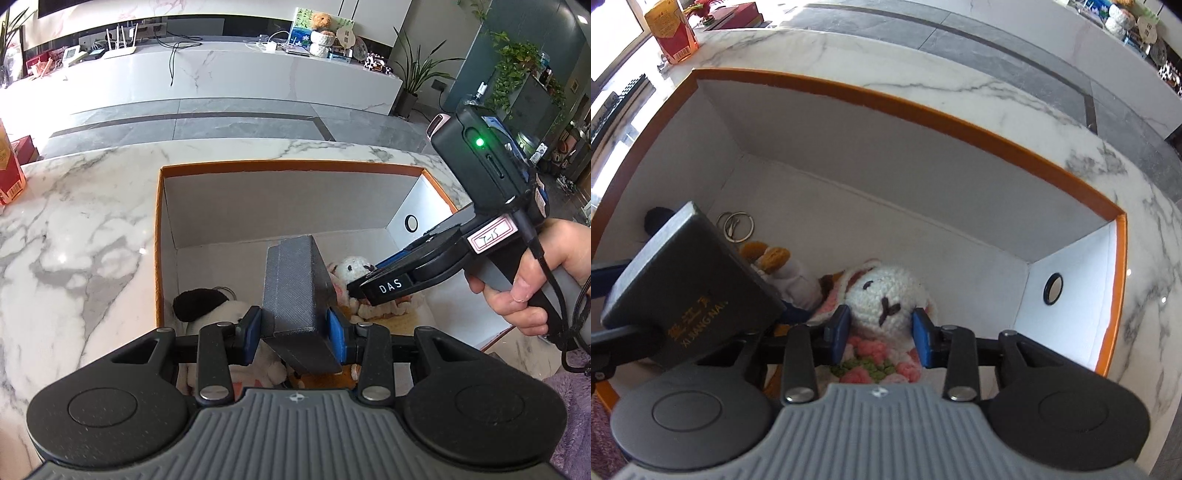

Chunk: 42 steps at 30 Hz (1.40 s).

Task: Organize objects
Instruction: 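Lower the bunny into the box and open right gripper while left holds the black box, then lower the black XIJIANGNAN box into the orange box and open left gripper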

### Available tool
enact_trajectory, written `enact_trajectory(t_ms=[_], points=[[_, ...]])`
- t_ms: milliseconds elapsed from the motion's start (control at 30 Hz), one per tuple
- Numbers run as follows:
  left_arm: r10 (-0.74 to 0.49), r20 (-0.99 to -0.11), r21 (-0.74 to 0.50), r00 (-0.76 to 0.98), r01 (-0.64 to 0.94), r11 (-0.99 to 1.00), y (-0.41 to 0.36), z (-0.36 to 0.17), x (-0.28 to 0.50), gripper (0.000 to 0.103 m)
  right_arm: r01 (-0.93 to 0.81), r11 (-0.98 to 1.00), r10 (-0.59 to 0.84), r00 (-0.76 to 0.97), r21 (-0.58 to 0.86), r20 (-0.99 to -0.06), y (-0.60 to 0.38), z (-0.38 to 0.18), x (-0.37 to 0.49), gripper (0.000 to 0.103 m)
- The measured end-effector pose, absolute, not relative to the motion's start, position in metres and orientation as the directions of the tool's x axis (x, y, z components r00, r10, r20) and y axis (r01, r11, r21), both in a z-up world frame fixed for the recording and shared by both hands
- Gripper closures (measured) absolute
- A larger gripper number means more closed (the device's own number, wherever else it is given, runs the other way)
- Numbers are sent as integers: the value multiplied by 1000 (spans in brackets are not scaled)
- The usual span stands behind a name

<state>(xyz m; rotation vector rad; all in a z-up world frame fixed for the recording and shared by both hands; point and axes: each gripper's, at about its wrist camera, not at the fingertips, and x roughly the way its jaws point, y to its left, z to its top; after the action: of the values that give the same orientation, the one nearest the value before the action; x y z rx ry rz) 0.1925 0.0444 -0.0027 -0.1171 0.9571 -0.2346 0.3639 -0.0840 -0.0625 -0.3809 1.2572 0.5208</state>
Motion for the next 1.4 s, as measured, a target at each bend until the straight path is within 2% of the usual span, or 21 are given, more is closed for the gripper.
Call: enact_trajectory(t_ms=[133, 367, 567, 700, 800, 1133, 1400], points=[[-253, -795, -201, 552, 153, 967, 46, -3, 189, 59, -566, 822, 175, 141, 66, -975, -94, -61, 363, 65], [-253, -796, -202, 551, 152, 968, 47, -4, 190, 59, -654, 757, 100, 150, -23, -984, -103, -56, 356, 66], [-253, -796, -200, 550, 155, 967, 46, -4, 190, 59, -594, 788, 233, 43, 163, -972, -107, -57, 359, 66], [-246, -796, -193, 552, 153, 969, 45, -4, 189, 59, -566, 803, 252, 40, 186, -967, -105, -61, 355, 66], [-247, -796, -195, 553, 152, 969, 46, -4, 190, 59, -566, 808, 244, 64, 166, -968, -105, -59, 351, 65], [-277, -762, -235, 585, 149, 961, 44, 10, 185, 59, -507, 857, 262, 270, 94, -926, -127, -31, 317, 53], [-320, -713, -262, 624, 186, 947, 15, 35, 183, 59, -426, 905, 255, 523, 9, -813, -159, 17, 287, 48]])
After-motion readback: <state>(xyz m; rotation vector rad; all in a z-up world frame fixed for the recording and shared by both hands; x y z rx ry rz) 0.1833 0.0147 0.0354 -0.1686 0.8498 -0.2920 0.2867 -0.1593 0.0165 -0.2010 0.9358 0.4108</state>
